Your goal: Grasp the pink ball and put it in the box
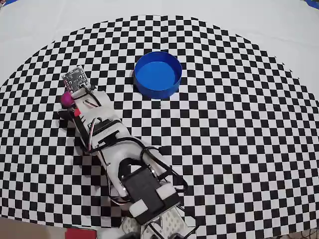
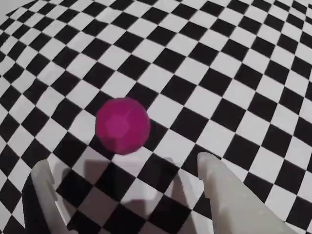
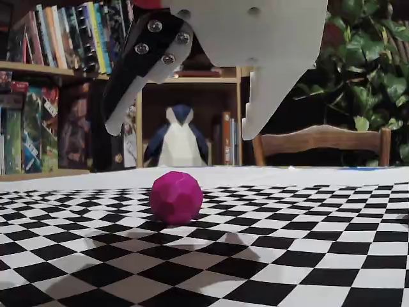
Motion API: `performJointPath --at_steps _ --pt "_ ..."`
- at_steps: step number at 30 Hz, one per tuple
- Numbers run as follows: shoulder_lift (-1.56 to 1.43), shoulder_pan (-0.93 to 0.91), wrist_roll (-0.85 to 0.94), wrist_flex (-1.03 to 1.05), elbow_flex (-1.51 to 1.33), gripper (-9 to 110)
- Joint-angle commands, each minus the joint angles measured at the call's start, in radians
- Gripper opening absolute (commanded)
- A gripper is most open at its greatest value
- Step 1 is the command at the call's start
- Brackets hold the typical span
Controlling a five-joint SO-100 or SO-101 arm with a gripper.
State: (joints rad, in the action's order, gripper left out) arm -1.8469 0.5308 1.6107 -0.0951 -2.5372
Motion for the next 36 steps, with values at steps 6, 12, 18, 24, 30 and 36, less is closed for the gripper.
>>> performJointPath --at_steps 6,12,18,24,30,36 --pt "0.043 0.006 -0.005 -0.003 0.072 35" --pt "0.081 0.006 -0.005 -0.003 0.103 35" --pt "0.101 0.014 -0.005 -0.005 0.115 35" --pt "0.124 0.023 -0.005 -0.008 0.130 35" --pt "0.147 0.026 -0.005 -0.008 0.150 35" --pt "0.170 0.026 -0.005 -0.008 0.169 35"
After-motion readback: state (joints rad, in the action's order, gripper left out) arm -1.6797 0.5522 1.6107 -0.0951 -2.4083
